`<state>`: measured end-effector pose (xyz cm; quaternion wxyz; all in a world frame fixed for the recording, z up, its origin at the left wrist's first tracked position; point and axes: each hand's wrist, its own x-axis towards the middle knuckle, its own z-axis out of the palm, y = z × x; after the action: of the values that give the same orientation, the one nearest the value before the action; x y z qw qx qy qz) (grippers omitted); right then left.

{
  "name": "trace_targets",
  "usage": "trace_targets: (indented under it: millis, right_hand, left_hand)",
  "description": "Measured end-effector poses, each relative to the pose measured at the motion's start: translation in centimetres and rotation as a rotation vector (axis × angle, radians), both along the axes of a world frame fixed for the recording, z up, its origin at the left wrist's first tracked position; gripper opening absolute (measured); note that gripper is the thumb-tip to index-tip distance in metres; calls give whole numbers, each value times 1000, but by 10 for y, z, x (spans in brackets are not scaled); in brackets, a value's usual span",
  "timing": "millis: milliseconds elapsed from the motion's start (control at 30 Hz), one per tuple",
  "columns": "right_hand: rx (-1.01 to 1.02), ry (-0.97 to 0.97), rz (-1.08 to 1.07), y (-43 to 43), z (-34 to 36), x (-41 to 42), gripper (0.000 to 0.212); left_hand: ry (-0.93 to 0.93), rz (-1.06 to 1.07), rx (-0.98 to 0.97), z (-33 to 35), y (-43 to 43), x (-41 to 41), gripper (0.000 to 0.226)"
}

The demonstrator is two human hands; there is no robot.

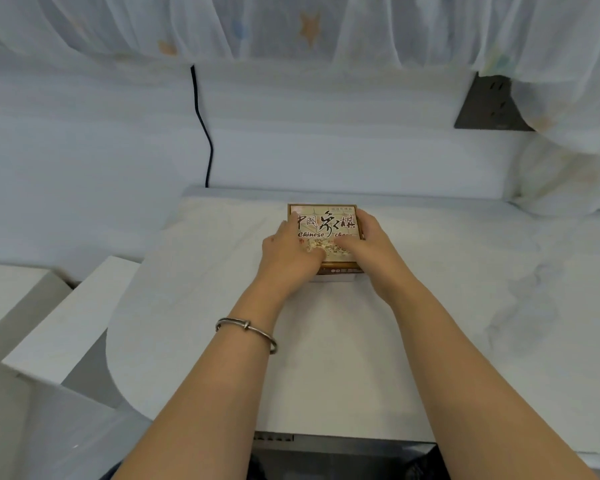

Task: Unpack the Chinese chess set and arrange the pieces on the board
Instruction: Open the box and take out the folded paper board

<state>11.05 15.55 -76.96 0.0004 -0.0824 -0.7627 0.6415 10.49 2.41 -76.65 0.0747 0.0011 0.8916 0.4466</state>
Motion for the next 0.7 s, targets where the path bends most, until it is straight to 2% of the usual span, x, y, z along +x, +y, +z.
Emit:
trace_targets:
  millis: [133,233,367,467,533,567,633,700]
  right_hand:
    - [-5,96,-103,1,8,1,59]
    - [-289,58,-225,9,19,4,63]
    - [-643,1,-185,17,30,7,43]
    - [-718,139,-234,24,38,12,35]
    - [-509,278,-362,31,41,15,31]
    - [-283,341,-438,36,40,17,28]
    - [304,457,-560,47,28,21,19]
    - [814,502,-586,61,9,23,15]
  left_hand:
    - [111,32,132,7,-1,1,62]
    - [158,33,257,13,0,1,63]
    - [191,-31,322,18,6,4,60]
    - [283,-75,212,17,11,7,60]
    - [328,-88,70,13,14,9,59]
    - [339,-99,29,10,16,11,57]
    - [353,-149,-55,5,22,14,54]
    - [378,-211,-233,0,29,17,53]
